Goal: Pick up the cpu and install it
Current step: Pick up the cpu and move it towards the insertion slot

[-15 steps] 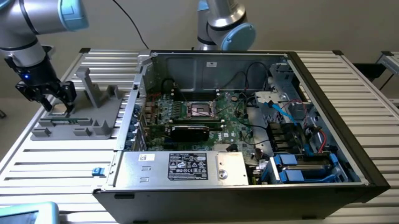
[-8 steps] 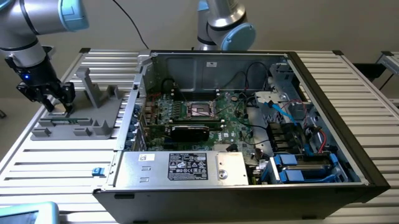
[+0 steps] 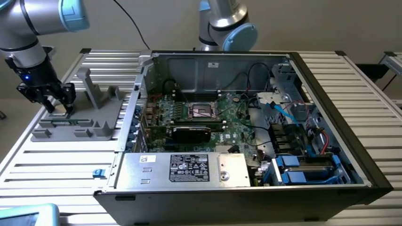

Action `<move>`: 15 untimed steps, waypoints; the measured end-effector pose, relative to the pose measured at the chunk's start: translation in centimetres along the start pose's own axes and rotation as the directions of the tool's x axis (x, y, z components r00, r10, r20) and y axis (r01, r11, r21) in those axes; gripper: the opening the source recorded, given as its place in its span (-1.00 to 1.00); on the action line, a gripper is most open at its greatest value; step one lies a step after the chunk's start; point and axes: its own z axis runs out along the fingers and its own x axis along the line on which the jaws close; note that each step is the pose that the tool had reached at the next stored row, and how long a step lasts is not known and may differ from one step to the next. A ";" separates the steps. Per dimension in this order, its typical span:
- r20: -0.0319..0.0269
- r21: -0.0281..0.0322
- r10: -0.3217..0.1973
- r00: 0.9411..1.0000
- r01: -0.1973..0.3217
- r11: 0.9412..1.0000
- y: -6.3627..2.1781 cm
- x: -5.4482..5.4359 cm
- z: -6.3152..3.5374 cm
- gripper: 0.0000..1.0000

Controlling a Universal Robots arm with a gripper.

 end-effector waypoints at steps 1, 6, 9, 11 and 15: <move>0.000 0.000 0.000 1.000 0.000 1.000 0.00 0.0 0.00 0.19; -0.001 0.000 0.000 1.000 0.000 1.000 0.00 0.0 -0.07 0.19; -0.004 0.000 0.000 1.000 0.000 1.000 0.00 0.0 -0.10 0.19; -0.006 0.000 0.000 1.000 0.000 1.000 0.00 0.0 -0.10 0.19; -0.010 0.000 0.000 1.000 0.000 1.000 0.00 0.0 -0.11 0.19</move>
